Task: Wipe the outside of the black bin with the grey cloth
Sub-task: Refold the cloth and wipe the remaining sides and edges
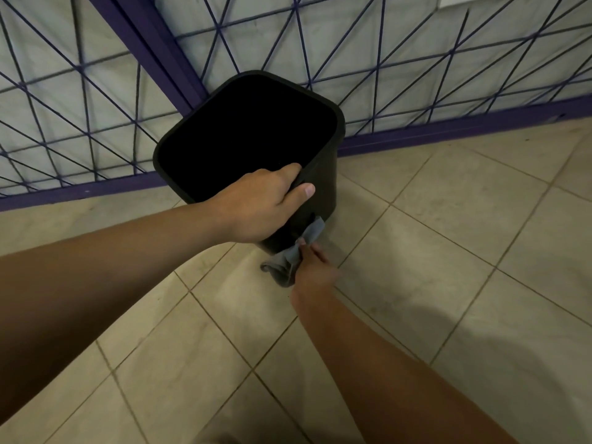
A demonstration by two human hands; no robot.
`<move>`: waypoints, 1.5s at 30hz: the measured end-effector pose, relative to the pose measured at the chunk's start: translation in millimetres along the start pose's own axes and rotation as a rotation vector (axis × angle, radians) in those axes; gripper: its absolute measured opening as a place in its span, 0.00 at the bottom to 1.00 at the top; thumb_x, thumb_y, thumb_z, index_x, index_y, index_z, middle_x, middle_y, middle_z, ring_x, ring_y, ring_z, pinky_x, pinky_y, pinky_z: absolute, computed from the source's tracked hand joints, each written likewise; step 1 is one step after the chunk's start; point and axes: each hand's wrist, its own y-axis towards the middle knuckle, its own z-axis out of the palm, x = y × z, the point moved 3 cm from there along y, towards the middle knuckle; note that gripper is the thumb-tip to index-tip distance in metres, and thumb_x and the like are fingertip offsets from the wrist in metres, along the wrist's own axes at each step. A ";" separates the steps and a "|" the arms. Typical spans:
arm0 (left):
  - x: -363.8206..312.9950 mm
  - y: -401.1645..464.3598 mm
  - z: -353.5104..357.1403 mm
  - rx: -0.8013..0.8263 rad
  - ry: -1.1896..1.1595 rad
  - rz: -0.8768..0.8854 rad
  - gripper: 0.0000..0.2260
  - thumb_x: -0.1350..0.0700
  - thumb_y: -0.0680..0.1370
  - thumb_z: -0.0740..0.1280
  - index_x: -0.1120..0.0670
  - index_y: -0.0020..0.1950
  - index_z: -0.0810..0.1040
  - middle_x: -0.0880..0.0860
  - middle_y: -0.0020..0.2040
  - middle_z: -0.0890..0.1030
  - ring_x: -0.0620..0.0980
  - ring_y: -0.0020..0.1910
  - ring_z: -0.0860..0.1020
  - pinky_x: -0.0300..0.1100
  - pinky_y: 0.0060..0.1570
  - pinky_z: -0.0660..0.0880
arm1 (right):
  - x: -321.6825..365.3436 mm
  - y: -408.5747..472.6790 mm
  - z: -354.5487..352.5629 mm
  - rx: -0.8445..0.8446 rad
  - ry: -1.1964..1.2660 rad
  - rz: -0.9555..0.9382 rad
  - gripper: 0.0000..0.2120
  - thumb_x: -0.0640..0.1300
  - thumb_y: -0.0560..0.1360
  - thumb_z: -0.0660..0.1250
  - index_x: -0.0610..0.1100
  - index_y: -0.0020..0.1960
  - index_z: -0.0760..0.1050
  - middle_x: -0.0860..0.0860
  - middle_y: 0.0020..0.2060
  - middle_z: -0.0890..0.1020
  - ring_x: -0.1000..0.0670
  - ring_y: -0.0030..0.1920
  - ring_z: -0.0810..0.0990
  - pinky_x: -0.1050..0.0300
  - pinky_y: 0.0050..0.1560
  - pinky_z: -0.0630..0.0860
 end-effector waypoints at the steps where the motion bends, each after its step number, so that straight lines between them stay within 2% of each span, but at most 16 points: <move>1: -0.1 0.0 0.2 0.001 -0.002 -0.001 0.14 0.43 0.84 0.54 0.53 0.54 0.71 0.57 0.42 0.80 0.52 0.38 0.80 0.56 0.40 0.78 | 0.6 1.2 -0.9 0.009 0.009 -0.010 0.03 0.34 0.80 0.70 0.38 0.47 0.79 0.48 0.41 0.80 0.44 0.52 0.79 0.49 0.65 0.75; 3: -0.5 1.0 0.6 0.003 -0.012 -0.004 0.14 0.43 0.84 0.54 0.52 0.54 0.71 0.56 0.42 0.81 0.52 0.38 0.80 0.55 0.39 0.78 | 5.8 1.7 -0.4 0.010 0.047 -0.016 0.05 0.32 0.81 0.68 0.36 0.46 0.78 0.47 0.40 0.79 0.43 0.54 0.78 0.47 0.66 0.74; 5: -0.5 3.0 0.7 -0.009 -0.016 -0.001 0.13 0.43 0.84 0.54 0.51 0.52 0.71 0.55 0.40 0.79 0.50 0.36 0.79 0.51 0.36 0.77 | 7.4 -2.1 -1.9 0.005 -0.004 -0.073 0.03 0.34 0.80 0.71 0.35 0.51 0.81 0.47 0.43 0.82 0.44 0.53 0.80 0.50 0.65 0.77; 8: -2.2 3.7 0.5 -0.024 0.004 0.002 0.12 0.44 0.84 0.54 0.49 0.48 0.70 0.52 0.37 0.77 0.47 0.35 0.77 0.46 0.35 0.74 | 6.7 -5.4 -4.5 0.026 -0.102 -0.134 0.12 0.36 0.78 0.74 0.33 0.60 0.82 0.44 0.48 0.83 0.45 0.53 0.82 0.51 0.62 0.79; 11: -3.7 2.9 1.7 -0.019 0.002 -0.002 0.15 0.43 0.84 0.54 0.53 0.52 0.71 0.55 0.41 0.79 0.51 0.39 0.79 0.53 0.40 0.77 | 17.6 1.0 -2.4 -0.030 -0.120 -0.133 0.04 0.36 0.78 0.73 0.36 0.52 0.81 0.47 0.40 0.81 0.46 0.46 0.80 0.53 0.49 0.77; 13: -3.6 4.2 1.6 -0.020 -0.004 0.001 0.14 0.43 0.84 0.54 0.53 0.50 0.71 0.56 0.40 0.79 0.52 0.38 0.79 0.54 0.39 0.76 | 21.2 -1.1 -0.2 -0.031 -0.150 -0.179 0.05 0.37 0.78 0.74 0.35 0.51 0.81 0.44 0.45 0.83 0.44 0.50 0.81 0.53 0.55 0.78; 16: -3.9 5.7 -0.2 -0.029 0.003 0.007 0.14 0.43 0.84 0.54 0.51 0.48 0.70 0.54 0.37 0.77 0.51 0.36 0.78 0.49 0.36 0.74 | 13.6 -14.6 -5.8 0.025 -0.175 -0.238 0.15 0.37 0.78 0.74 0.32 0.62 0.82 0.43 0.57 0.85 0.43 0.60 0.82 0.49 0.70 0.77; 21: -3.7 5.5 0.5 -0.016 -0.027 0.000 0.16 0.42 0.83 0.54 0.53 0.53 0.72 0.56 0.43 0.81 0.53 0.41 0.81 0.58 0.43 0.78 | 25.4 -3.9 -4.6 -0.025 -0.216 -0.191 0.13 0.38 0.78 0.74 0.34 0.61 0.82 0.44 0.52 0.83 0.44 0.55 0.81 0.48 0.68 0.77; 26: -3.1 6.1 0.9 -0.026 -0.014 -0.001 0.16 0.42 0.83 0.54 0.53 0.53 0.72 0.56 0.43 0.81 0.53 0.41 0.81 0.59 0.44 0.78 | 16.3 -15.5 -9.5 0.022 -0.242 -0.229 0.14 0.37 0.78 0.74 0.35 0.62 0.82 0.45 0.54 0.84 0.48 0.56 0.80 0.54 0.66 0.77; 29: -5.0 6.1 1.2 -0.034 -0.005 -0.004 0.16 0.42 0.83 0.53 0.53 0.54 0.71 0.56 0.44 0.81 0.53 0.42 0.81 0.58 0.45 0.78 | 28.4 -8.9 -5.8 -0.038 -0.252 -0.191 0.14 0.38 0.79 0.73 0.34 0.62 0.82 0.43 0.52 0.84 0.45 0.53 0.80 0.55 0.58 0.75; 32: -6.5 8.2 0.7 -0.044 0.004 0.000 0.16 0.42 0.84 0.54 0.53 0.52 0.71 0.56 0.40 0.80 0.52 0.39 0.80 0.58 0.44 0.77 | 29.3 -16.1 -4.9 -0.011 -0.296 -0.329 0.10 0.39 0.79 0.72 0.35 0.58 0.84 0.49 0.42 0.83 0.50 0.45 0.81 0.63 0.45 0.78; 34: -6.4 8.6 0.4 -0.046 0.001 -0.002 0.16 0.42 0.84 0.54 0.53 0.51 0.72 0.55 0.40 0.80 0.51 0.39 0.80 0.56 0.43 0.77 | 18.7 -23.7 -11.6 0.031 -0.340 -0.330 0.10 0.38 0.79 0.73 0.35 0.59 0.84 0.49 0.44 0.84 0.50 0.49 0.82 0.62 0.50 0.79; 36: -6.4 8.2 0.2 -0.050 0.004 -0.003 0.15 0.43 0.84 0.54 0.53 0.52 0.72 0.54 0.42 0.80 0.51 0.41 0.80 0.56 0.45 0.78 | 16.3 -21.3 -12.5 0.013 -0.390 -0.262 0.13 0.39 0.80 0.72 0.33 0.61 0.82 0.43 0.53 0.86 0.45 0.56 0.83 0.54 0.61 0.78; 39: -6.7 7.9 0.2 -0.039 0.006 -0.006 0.16 0.43 0.84 0.54 0.53 0.54 0.72 0.53 0.44 0.80 0.51 0.44 0.80 0.55 0.46 0.77 | 35.1 -7.8 -10.0 -0.021 -0.603 -0.199 0.15 0.44 0.83 0.68 0.35 0.64 0.81 0.40 0.62 0.84 0.41 0.64 0.81 0.57 0.57 0.72; 43: -7.6 6.6 -0.8 -0.024 -0.025 -0.009 0.17 0.42 0.83 0.54 0.53 0.59 0.73 0.52 0.48 0.81 0.50 0.48 0.80 0.54 0.51 0.78 | 85.2 -10.7 -9.2 -0.019 -0.439 -0.356 0.05 0.44 0.82 0.70 0.43 0.50 0.82 0.48 0.43 0.82 0.44 0.49 0.82 0.51 0.56 0.76; 45: -9.3 5.4 -1.0 -0.031 -0.036 -0.015 0.16 0.43 0.84 0.55 0.53 0.58 0.73 0.51 0.48 0.80 0.49 0.47 0.79 0.53 0.51 0.78 | 102.3 -9.7 -17.0 0.045 -0.217 -0.258 0.06 0.47 0.82 0.68 0.45 0.52 0.81 0.48 0.45 0.82 0.47 0.48 0.80 0.48 0.62 0.76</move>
